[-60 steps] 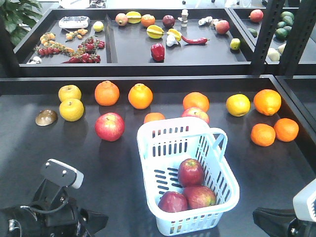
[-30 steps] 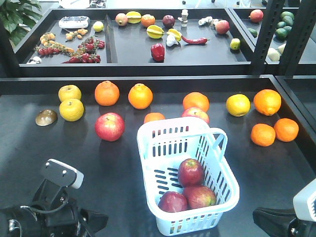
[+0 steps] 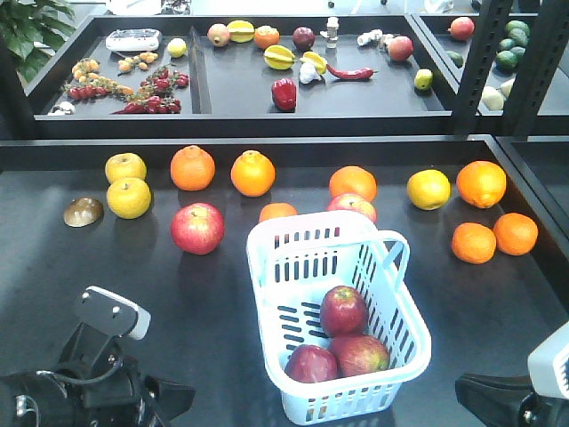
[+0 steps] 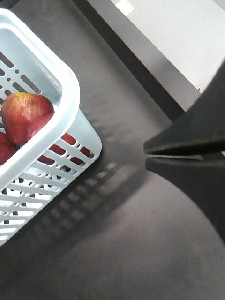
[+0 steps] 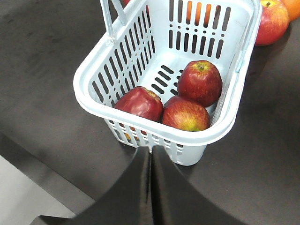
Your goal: Pick three apples into basket with both arms
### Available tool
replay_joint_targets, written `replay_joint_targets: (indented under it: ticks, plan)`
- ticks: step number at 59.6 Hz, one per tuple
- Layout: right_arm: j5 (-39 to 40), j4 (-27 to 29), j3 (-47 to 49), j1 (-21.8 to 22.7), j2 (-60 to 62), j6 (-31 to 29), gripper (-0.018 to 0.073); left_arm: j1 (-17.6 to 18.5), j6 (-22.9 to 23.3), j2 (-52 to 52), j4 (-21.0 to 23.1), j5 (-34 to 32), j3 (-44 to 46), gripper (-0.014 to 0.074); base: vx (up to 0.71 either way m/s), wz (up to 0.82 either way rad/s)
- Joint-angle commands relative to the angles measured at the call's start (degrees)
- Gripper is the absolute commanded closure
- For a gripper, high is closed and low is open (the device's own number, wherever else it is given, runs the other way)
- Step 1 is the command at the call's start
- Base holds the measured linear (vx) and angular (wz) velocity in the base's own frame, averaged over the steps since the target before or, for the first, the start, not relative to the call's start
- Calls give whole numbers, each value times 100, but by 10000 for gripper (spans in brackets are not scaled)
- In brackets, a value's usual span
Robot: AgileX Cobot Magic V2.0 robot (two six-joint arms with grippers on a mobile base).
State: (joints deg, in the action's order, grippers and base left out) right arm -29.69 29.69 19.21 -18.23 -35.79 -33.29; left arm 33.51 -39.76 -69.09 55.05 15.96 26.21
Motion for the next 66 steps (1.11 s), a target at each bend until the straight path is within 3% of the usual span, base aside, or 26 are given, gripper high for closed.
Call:
replay_joint_targets:
  ticks: [1, 17, 24, 31, 37, 44, 49, 66]
  plan:
    - [288, 102, 164, 10, 2, -63, 567, 36, 28, 76, 119, -150, 133, 602, 0, 0]
    - [288, 102, 164, 10, 2, -63, 567, 36, 20, 100, 63, -396, 133, 602, 0, 0]
    - [288, 102, 164, 10, 2, -63, 567, 36, 135, 582, -496, -454, 133, 602, 0, 0]
    - [288, 102, 164, 10, 2, -63, 567, 36, 662, 1329, -1349, -480, 133, 602, 0, 0]
    - [288, 102, 164, 10, 2, -63, 567, 36, 1404, 1925, -2138, -616, -70, 602, 0, 0]
    - [288, 102, 164, 10, 2, -63, 567, 36, 2406, 2658, -2639, -1181, -684, 602, 0, 0]
    - [288, 102, 164, 10, 2, -63, 567, 36, 2714, 3186, -2778, -1596, -1285, 602, 0, 0]
    - [288, 102, 164, 10, 2, -63, 567, -11, 2714, 5285, -2756, -1889, -2661, 602, 0, 0]
